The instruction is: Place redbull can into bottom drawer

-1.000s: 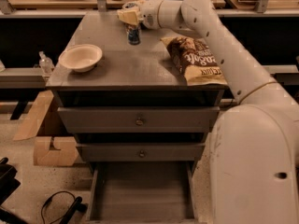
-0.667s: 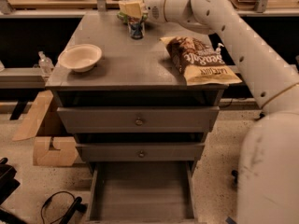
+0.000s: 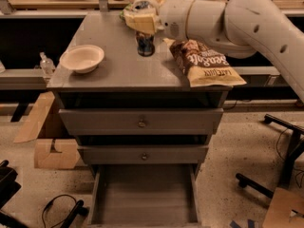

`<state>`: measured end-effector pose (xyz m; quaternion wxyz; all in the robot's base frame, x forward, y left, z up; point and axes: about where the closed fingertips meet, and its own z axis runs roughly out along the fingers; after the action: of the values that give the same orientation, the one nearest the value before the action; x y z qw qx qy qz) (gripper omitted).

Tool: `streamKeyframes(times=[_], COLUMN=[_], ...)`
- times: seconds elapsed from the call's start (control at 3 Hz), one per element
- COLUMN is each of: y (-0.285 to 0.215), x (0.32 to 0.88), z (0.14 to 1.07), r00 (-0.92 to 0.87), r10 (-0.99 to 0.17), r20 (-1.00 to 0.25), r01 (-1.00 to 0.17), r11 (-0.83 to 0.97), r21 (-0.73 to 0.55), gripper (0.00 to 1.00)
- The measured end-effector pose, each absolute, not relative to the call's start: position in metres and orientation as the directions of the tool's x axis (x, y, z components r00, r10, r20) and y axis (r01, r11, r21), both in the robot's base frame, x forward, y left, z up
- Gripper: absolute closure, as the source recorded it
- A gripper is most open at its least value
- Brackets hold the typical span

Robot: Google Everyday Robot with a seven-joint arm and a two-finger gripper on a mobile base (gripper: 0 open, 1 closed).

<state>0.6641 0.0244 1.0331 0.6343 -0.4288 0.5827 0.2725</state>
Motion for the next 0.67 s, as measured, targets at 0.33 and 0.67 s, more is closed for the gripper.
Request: streamKeyframes(times=[0.33, 0.67], y=[0.0175, 0.0175], x=[0.6193, 0.6193], z=[1.0013, 1.0013], r00=[0.191, 0.191], r10=[-0.199, -0.199], r20=[-0.961, -0.961], r01=[-0.869, -0.869], r11=[0.420, 0.420], r21=[-0.260, -0.260], gripper=[1.00, 1.00])
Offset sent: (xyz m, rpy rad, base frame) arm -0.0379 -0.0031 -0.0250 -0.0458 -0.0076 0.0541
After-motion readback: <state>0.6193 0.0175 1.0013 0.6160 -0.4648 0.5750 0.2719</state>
